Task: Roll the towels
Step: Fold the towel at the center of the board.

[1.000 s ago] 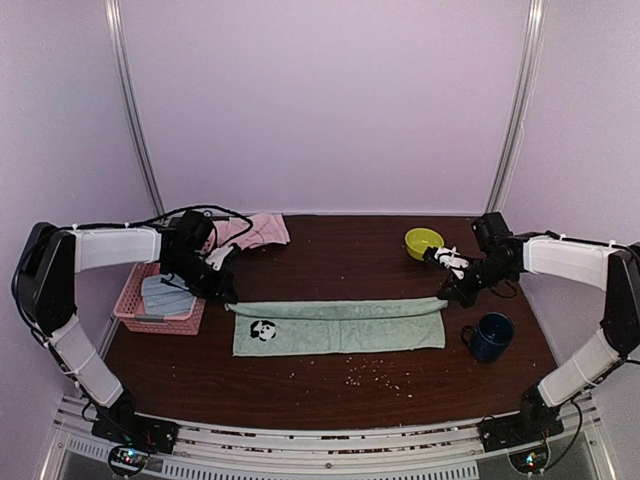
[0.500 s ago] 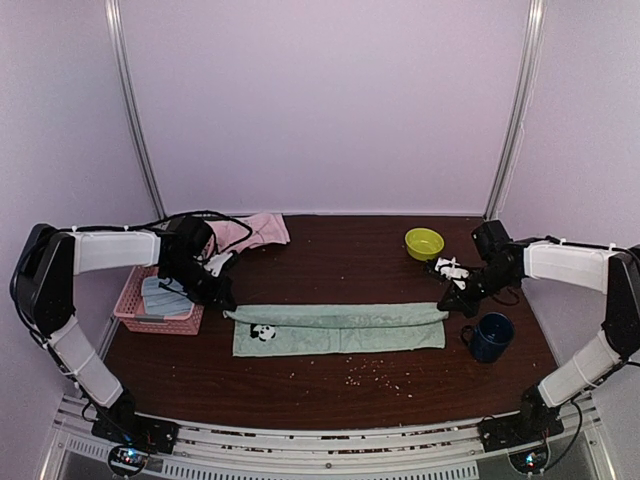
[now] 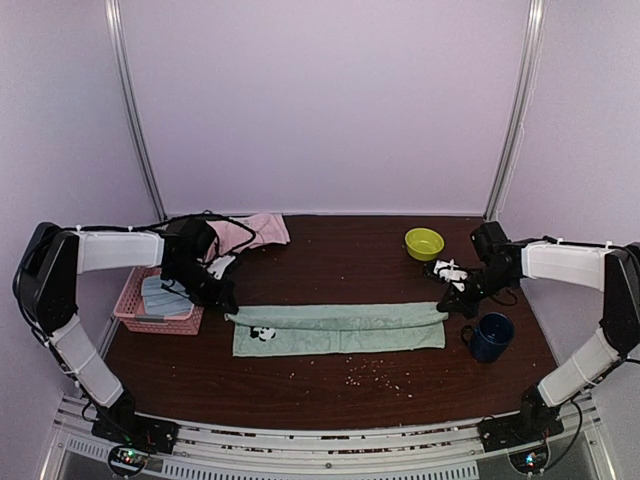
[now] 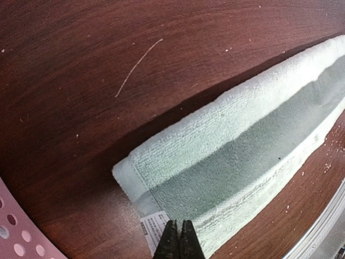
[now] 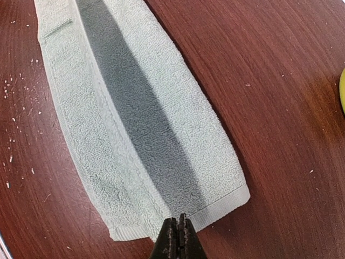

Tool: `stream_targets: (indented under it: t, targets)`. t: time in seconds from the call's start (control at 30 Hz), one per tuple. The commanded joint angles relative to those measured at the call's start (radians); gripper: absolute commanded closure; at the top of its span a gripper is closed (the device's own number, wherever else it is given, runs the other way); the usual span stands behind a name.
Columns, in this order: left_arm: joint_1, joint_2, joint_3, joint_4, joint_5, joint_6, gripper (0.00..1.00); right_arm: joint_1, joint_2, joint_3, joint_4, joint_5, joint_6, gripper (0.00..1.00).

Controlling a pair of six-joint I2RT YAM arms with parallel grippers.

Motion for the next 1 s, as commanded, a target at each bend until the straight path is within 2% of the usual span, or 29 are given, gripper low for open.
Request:
stream_targets:
  t: [0.0,0.3,0.8,0.97]
  targets:
    - [-0.010,0.003,-0.013,-0.018,0.025,0.020,1.00,0.001,0.009,-0.010,-0.032,0.016,-0.062,0.98]
    - [-0.011,-0.033,-0.067,-0.031,0.025,0.003,1.00,0.006,0.023,0.008,-0.122,-0.019,-0.160,0.97]
    - [-0.018,-0.042,-0.099,-0.045,0.015,-0.005,1.00,0.045,0.012,-0.011,-0.174,-0.018,-0.204,0.97]
    - [-0.025,-0.094,-0.127,-0.077,0.062,-0.010,0.98,0.047,-0.008,-0.019,-0.200,0.007,-0.237,0.95]
